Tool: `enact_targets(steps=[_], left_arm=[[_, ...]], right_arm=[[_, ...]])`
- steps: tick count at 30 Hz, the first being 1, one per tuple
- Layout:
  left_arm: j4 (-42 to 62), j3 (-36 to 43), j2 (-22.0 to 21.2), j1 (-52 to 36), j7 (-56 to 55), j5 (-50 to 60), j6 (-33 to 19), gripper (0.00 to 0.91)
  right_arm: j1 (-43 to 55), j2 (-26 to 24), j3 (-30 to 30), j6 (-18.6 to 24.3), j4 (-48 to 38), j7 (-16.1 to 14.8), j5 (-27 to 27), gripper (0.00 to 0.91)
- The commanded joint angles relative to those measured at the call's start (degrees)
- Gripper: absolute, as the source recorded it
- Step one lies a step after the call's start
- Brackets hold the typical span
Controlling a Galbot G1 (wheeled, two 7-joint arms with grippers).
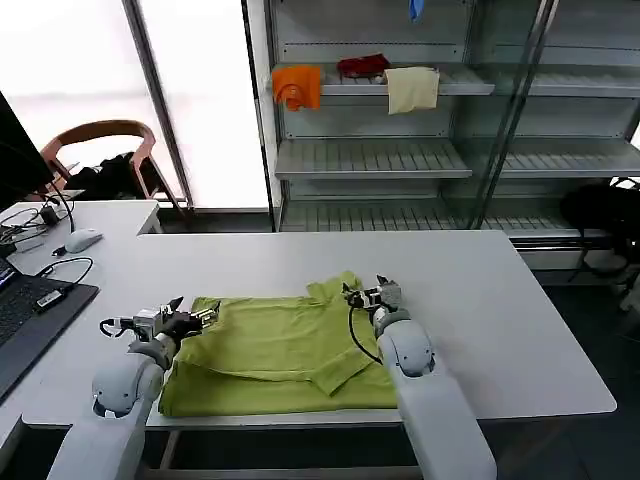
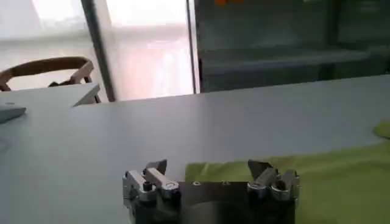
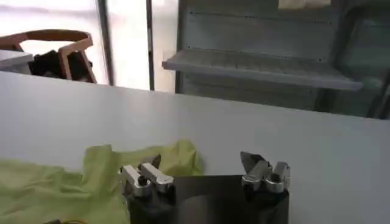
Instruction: Fold and organize the clothes.
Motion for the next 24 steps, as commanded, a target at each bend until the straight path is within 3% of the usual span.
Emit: enact_targets(steps=[1, 3, 4, 5, 6, 7, 24], left_arm=[[5.7, 0.7, 0.2, -2.9, 1.9, 0.8, 0.1, 0.655], [6.2, 0.5, 0.1, -2.9, 2.1, 0.4, 0.0, 0.584], [6.3, 0.4, 0.1, -2.8, 2.2, 0.3, 0.0, 0.302], [6.4, 0.3, 0.0, -2.8, 2.3, 0.0, 0.0, 0.111], [6.3, 0.3, -0.1, -2.7, 2.3, -0.2, 0.0, 0.020], [6.3, 0.3, -0.2, -2.6, 2.3, -0.5, 0.0, 0.010], [4.3, -0.1, -0.7, -1.5, 2.9, -2.8, 0.1, 0.000]], right_arm=[[2.5, 1.1, -0.3, 0.0, -4.1, -0.4, -1.7, 0.766], [2.6, 1.6, -0.3, 0.0, -4.7, -0.9, -3.3, 0.595], [2.6, 1.7, -0.3, 0.0, -4.9, -1.1, -3.8, 0.403], [2.6, 1.8, -0.4, 0.1, -5.1, -1.1, -3.9, 0.000], [2.5, 1.7, -0.5, 0.1, -5.1, -1.2, -3.9, 0.000], [2.4, 1.7, -0.6, 0.1, -5.1, -1.3, -4.0, 0.000], [1.1, 1.3, -0.5, 0.1, -2.2, -2.9, -3.4, 0.000]])
